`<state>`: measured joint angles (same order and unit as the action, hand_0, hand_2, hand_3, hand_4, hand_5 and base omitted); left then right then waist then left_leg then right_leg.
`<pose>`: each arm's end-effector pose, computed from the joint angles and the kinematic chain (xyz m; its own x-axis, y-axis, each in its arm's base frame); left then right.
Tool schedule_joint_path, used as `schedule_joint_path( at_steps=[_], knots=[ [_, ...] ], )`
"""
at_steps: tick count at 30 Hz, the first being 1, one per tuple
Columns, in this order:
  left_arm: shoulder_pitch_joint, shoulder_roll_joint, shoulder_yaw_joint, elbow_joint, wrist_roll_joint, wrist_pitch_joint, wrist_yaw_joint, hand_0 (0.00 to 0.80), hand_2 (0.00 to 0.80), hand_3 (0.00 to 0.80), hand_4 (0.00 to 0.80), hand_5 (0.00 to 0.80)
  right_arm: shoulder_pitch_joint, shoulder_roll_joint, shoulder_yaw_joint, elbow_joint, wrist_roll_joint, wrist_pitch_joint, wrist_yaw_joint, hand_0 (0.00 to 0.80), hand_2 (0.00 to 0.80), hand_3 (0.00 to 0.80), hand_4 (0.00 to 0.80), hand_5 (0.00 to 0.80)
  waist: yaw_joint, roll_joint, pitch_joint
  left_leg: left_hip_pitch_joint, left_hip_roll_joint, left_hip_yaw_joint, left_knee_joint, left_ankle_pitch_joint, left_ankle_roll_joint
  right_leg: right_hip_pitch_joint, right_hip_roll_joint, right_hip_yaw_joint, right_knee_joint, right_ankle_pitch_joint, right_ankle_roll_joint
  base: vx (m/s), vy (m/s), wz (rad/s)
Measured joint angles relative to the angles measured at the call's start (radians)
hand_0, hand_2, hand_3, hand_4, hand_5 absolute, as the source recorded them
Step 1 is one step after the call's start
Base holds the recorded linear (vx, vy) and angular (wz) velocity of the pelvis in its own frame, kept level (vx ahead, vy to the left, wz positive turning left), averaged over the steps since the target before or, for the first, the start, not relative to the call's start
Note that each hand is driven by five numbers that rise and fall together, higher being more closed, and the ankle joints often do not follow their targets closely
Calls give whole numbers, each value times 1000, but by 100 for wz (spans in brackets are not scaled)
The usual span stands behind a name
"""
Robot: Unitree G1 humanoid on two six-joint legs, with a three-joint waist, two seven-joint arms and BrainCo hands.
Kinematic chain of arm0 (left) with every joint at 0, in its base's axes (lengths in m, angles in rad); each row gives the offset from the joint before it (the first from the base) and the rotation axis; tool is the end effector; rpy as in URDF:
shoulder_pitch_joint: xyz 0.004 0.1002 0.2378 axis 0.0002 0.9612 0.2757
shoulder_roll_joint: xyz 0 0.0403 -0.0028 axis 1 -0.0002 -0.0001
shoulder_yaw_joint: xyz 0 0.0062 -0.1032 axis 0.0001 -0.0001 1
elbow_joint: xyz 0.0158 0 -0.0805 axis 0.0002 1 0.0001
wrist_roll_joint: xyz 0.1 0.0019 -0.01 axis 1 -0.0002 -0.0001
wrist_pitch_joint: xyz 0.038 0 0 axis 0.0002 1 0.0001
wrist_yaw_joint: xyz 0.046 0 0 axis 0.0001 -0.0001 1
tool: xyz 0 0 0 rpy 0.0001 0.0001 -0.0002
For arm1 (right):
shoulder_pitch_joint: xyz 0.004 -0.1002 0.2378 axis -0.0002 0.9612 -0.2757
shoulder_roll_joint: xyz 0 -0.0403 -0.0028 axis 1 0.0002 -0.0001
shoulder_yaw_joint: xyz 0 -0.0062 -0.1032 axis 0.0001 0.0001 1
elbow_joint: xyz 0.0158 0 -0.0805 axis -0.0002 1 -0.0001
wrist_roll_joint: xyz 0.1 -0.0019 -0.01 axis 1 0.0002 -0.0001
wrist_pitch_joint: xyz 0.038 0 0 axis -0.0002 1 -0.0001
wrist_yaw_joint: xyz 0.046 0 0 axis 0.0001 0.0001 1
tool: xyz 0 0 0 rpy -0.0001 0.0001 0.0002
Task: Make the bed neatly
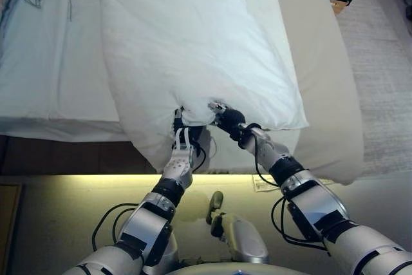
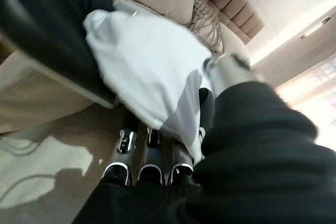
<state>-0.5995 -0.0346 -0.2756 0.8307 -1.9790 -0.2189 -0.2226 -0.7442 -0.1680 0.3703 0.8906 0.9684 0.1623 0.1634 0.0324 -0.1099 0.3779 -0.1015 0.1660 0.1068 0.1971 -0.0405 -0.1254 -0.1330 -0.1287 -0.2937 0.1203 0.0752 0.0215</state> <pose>0.2896 0.0758 0.0302 0.9900 -0.0996 -0.0998 -0.1142 -0.1516 -0.9818 0.3172 -0.1103 0.0565 0.8415 0.4609 -0.2819 -0.2580 0.8013 0.5398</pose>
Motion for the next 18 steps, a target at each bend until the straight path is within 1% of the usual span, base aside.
schedule_joint_path(
  at_steps=[4,6,8,11,14,16,18],
  knots=[
    [72,26,10,-2,0,22,-13,800,800,800,800,800,134,-8,-2,60,-88,33,6,0,0,0,0,0,-13,40,-34,60,-17,0,-40,3,6,49,-16,-2,-9,-13,18,59,100,7],
    [118,38,23,-11,0,39,-30,800,800,800,800,800,237,-25,-4,110,-142,45,32,0,0,0,0,0,-16,63,-60,85,-24,1,-65,6,10,70,-22,-2,-22,-14,26,65,110,6],
    [156,58,49,-24,1,58,-46,800,800,800,800,800,330,-48,-4,145,-201,62,71,0,0,0,0,0,-16,77,-76,103,-29,1,-80,6,11,82,-25,-4,-26,-17,31,78,95,1],
    [198,73,101,-27,3,90,-55,800,800,800,800,800,412,-70,-6,183,-239,66,113,0,0,0,0,0,-17,86,-92,128,-29,1,-96,7,11,102,-24,-5,-33,-19,33,88,75,-3],
    [248,77,117,-27,31,121,-60,800,800,800,800,800,475,-74,-43,192,-252,70,134,0,0,0,0,0,-17,89,-129,150,-29,1,-109,7,11,122,-22,-5,-42,-23,35,67,54,0],
    [281,80,155,-27,74,146,-66,800,800,800,800,800,496,-75,-60,194,-271,74,143,0,0,0,0,0,-17,92,-149,175,-29,1,-121,4,15,145,-21,-6,-53,-24,37,41,40,-1],
    [302,91,183,-27,83,157,-67,800,800,800,800,800,503,-75,-78,195,-281,82,157,0,0,0,0,0,-16,95,-176,183,-29,0,-128,4,17,154,-19,-9,-59,-25,37,11,14,2]
  ],
)
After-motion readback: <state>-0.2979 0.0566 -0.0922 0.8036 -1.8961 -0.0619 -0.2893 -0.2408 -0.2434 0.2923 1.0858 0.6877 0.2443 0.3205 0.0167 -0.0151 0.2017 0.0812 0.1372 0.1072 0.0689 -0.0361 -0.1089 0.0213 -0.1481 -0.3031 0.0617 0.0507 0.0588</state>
